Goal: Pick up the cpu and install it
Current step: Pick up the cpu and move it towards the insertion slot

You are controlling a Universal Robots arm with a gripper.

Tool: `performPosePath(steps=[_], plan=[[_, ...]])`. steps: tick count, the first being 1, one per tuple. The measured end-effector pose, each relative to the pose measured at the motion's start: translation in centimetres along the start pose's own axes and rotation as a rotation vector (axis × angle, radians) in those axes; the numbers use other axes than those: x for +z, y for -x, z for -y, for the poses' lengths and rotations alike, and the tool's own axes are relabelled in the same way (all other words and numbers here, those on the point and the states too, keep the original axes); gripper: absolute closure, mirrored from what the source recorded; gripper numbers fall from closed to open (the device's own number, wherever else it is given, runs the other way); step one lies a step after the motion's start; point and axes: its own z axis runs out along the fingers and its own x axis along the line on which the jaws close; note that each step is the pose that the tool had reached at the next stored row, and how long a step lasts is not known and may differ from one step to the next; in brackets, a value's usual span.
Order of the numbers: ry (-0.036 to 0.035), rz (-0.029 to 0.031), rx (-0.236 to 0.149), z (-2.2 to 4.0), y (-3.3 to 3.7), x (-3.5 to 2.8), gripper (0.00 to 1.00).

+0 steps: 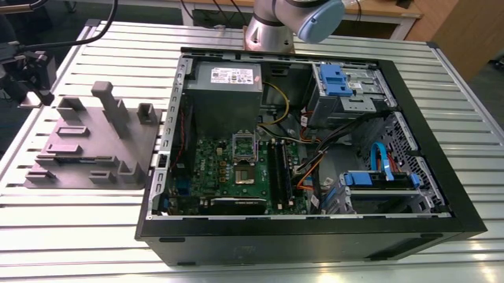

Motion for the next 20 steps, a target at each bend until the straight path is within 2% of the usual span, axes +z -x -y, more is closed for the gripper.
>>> performPosePath(steps=[20], plan=[[0.0,0.0,0.0,-0.03,-0.01,-0.77,0.53]])
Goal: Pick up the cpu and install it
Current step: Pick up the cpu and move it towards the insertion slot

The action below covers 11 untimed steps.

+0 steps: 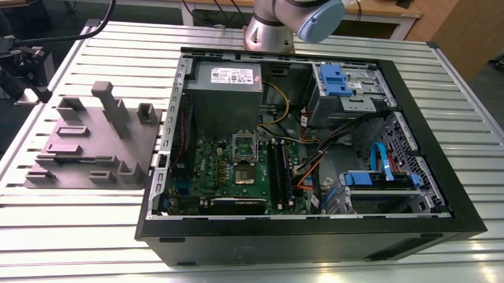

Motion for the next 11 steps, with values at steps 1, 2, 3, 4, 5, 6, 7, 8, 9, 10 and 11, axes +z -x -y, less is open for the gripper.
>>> performPosePath(steps=[1,2,3,4,5,6,7,8,9,10,11], plan=[[0.0001,0.0001,0.0,0.0,0.0,-0.04,0.53],[0.0,0.0,0.0,-0.01,0.0,-0.1,0.53],[0.0,0.0,0.0,-0.01,0.0,-0.14,0.53],[0.0,-0.0001,0.0,-0.02,-0.01,-0.36,0.53],[0.0,0.0,0.0,-0.02,-0.01,-0.4,0.53],[0.0,0.0001,0.0,-0.02,-0.01,-0.45,0.53],[0.0,0.0,0.0,-0.02,-0.01,-0.49,0.53],[0.0001,0.0,0.0,-0.02,-0.01,-0.54,0.53],[0.0,-0.0001,0.0,-0.03,-0.01,-0.61,0.53],[0.0,0.0,0.0,-0.03,-0.01,-0.66,0.53],[0.0,0.0001,0.0,-0.03,-0.01,-0.7,0.53]])
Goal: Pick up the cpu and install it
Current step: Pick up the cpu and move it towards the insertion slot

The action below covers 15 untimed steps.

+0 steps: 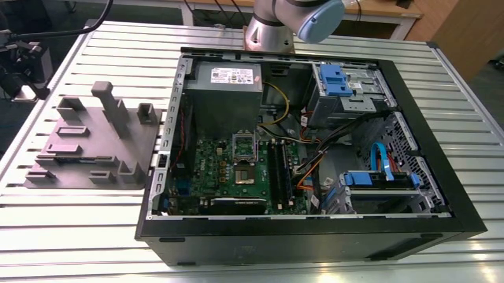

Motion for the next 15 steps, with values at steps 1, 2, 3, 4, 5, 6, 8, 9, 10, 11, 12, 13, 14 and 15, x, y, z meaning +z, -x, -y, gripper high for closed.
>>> performPosePath(steps=[1,2,3,4,5,6,8,9,10,11,12,13,14,15], plan=[[0.0001,0.0001,0.0,0.0,0.0,-0.03,0.53],[0.0,-0.0001,0.0,0.0,0.0,-0.08,0.53],[0.0,-0.0001,0.0,-0.01,0.0,-0.14,0.53],[0.0,-0.0001,0.0,-0.01,0.0,-0.19,0.53],[0.0,-0.0001,0.0,-0.01,0.0,-0.24,0.53],[0.0,0.0,0.0,-0.01,0.0,-0.28,0.53],[-0.0001,-0.0001,0.0,-0.02,0.0,-0.37,0.53],[0.0,-0.0001,0.0,-0.02,-0.01,-0.43,0.53],[-0.0001,-0.0001,0.0,-0.02,-0.01,-0.49,0.53],[0.0,-0.0001,0.0,-0.02,-0.01,-0.54,0.53],[0.0,-0.0001,0.0,-0.02,-0.01,-0.59,0.53],[0.0,0.0,0.0,-0.03,-0.01,-0.65,0.53],[0.0,-0.0001,0.0,-0.03,-0.01,-0.7,0.53],[0.0,-0.0001,0.0,-0.03,-0.01,-0.76,0.53]])
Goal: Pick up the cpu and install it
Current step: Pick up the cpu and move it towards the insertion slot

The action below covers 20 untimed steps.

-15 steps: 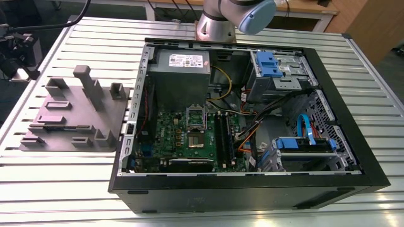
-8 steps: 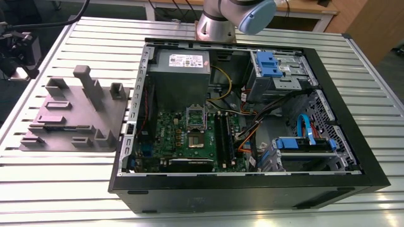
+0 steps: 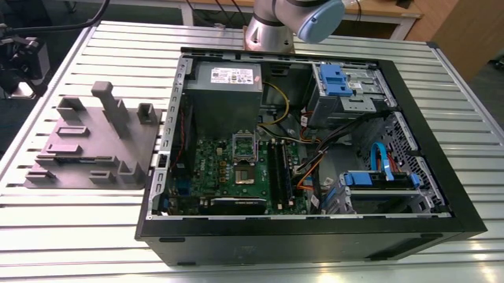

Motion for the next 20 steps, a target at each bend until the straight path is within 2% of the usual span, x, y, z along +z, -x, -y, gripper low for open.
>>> performPosePath(steps=[20], plan=[[0.0,0.0,0.0,-0.03,-0.01,-0.88,0.53]])
